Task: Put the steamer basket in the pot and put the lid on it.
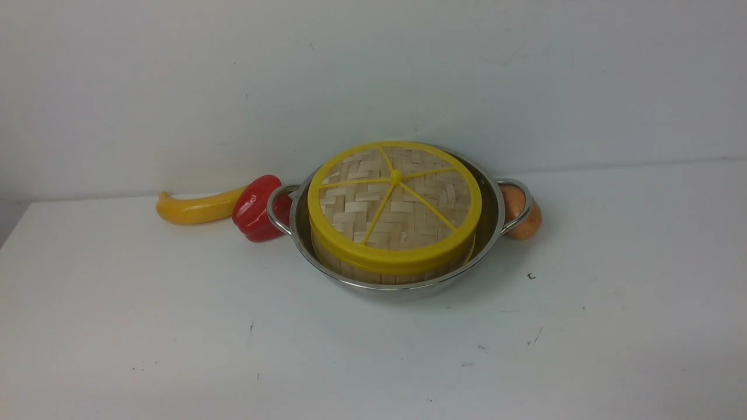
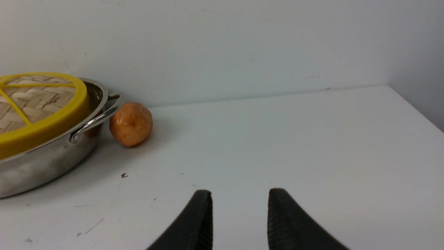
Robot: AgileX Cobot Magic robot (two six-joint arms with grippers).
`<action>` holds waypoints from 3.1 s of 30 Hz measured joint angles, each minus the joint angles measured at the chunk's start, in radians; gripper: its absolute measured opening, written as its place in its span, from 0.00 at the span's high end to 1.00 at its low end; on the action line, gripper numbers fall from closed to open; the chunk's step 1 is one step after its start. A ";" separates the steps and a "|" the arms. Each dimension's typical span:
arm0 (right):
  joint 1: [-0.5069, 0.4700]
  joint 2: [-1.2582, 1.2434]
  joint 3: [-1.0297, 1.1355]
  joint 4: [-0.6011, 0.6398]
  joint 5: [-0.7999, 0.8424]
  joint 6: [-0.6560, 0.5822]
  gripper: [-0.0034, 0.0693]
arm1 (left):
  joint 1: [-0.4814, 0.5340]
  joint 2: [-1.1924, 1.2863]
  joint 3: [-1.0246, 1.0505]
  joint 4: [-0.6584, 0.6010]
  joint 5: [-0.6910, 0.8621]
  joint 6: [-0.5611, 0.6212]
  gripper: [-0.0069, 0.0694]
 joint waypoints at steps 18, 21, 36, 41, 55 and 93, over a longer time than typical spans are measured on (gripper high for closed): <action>0.000 0.000 0.001 0.003 -0.001 0.000 0.62 | -0.058 0.000 0.000 0.000 0.000 0.000 0.59; 0.000 0.000 0.001 0.003 -0.001 0.000 0.62 | -0.084 0.000 0.000 0.000 0.000 0.000 0.59; 0.000 0.000 0.001 0.003 -0.002 0.000 0.62 | -0.091 0.000 0.000 0.000 0.000 0.000 0.59; 0.000 0.000 0.001 0.003 -0.002 0.000 0.62 | -0.091 0.000 0.000 0.000 -0.001 0.000 0.59; 0.000 0.000 0.001 0.003 -0.002 0.000 0.62 | -0.091 0.000 0.000 0.000 -0.001 0.000 0.59; 0.000 0.000 0.001 0.003 -0.002 0.000 0.62 | -0.091 0.000 0.000 0.000 0.000 0.000 0.59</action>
